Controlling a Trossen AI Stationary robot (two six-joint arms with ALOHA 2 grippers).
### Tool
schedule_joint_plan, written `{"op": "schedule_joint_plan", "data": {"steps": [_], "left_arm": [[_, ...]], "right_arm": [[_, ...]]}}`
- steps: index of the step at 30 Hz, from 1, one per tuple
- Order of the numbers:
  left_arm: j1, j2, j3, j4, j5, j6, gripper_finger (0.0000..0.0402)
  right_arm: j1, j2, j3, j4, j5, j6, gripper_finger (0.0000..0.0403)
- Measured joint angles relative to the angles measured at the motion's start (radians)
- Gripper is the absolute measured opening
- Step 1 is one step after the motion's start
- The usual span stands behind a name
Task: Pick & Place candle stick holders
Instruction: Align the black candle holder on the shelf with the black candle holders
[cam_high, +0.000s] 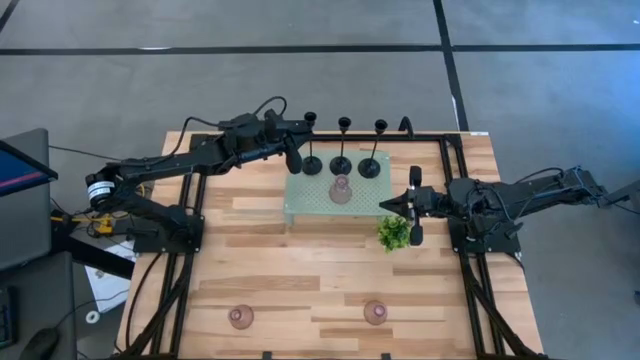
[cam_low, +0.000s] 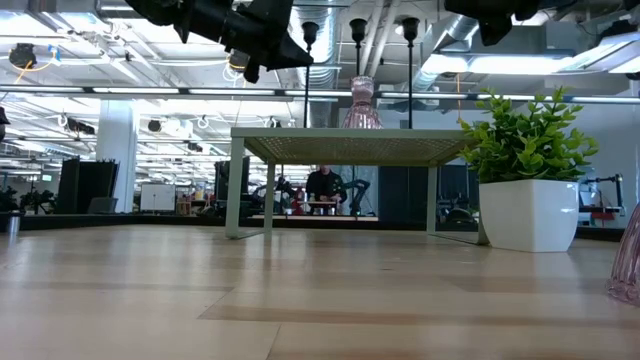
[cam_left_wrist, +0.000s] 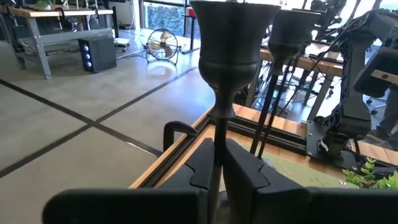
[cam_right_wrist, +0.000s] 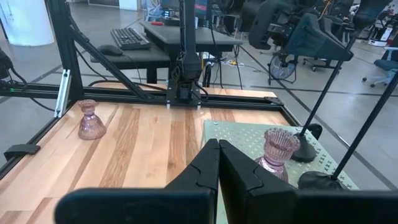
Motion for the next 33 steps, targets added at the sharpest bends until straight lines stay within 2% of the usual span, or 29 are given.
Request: {"op": "schedule_joint_plan", "data": {"steps": [19,33], "left_arm": [[-0.001,-0.013,-0.004,-0.007,0.0,0.047,0.0108],[0.0,-0.014,-0.004,-0.007,-0.001,0.061,0.0211]], "right_arm": [[0.002,0.0,0.0,-0.029,-0.004,0.011,0.0],[0.002,0.0,0.0,-0.032,-0.004,0.011,0.0]]}}
